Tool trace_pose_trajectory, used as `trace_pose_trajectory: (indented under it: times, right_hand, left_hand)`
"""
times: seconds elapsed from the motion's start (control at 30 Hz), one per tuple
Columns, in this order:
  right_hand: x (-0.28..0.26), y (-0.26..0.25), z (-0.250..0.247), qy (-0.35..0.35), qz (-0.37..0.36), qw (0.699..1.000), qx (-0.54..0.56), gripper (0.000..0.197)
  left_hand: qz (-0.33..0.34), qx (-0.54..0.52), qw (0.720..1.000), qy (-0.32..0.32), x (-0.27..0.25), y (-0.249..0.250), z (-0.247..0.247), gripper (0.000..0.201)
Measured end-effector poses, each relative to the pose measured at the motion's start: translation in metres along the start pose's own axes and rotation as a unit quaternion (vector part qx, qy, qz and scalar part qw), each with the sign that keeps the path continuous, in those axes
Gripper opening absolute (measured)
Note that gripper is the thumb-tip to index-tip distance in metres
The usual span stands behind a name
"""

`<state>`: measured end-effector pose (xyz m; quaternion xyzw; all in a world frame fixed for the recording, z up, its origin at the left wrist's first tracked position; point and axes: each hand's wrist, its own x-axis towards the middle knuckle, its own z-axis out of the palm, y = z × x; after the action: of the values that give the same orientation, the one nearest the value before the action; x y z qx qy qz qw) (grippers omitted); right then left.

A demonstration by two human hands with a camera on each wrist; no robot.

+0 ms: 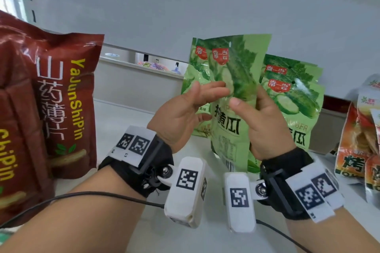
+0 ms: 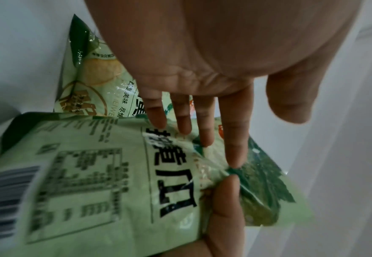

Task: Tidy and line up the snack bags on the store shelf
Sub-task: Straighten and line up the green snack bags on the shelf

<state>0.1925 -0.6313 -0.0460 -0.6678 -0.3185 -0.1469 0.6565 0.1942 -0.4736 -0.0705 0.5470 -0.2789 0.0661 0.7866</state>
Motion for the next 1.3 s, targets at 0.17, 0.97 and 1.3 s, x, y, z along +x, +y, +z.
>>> trace_pose_trajectory:
  times: [0.17, 0.97, 1.3]
  right_hand:
    - [-0.001, 0.002, -0.010, 0.035, 0.018, 0.992, 0.120, 0.018]
    - [-0.017, 0.035, -0.034, 0.103, 0.181, 0.970, 0.124, 0.016]
    - [-0.018, 0.038, -0.031, 0.032, 0.222, 0.971, 0.083, 0.026]
  left_hand:
    - [-0.015, 0.023, 0.990, 0.140, 0.007, -0.010, -0.006, 0.048]
    - [-0.148, 0.075, 0.978, 0.128, 0.003, -0.023, -0.013, 0.016]
    - [-0.186, -0.060, 0.973, 0.127, 0.001, -0.014, -0.009, 0.039]
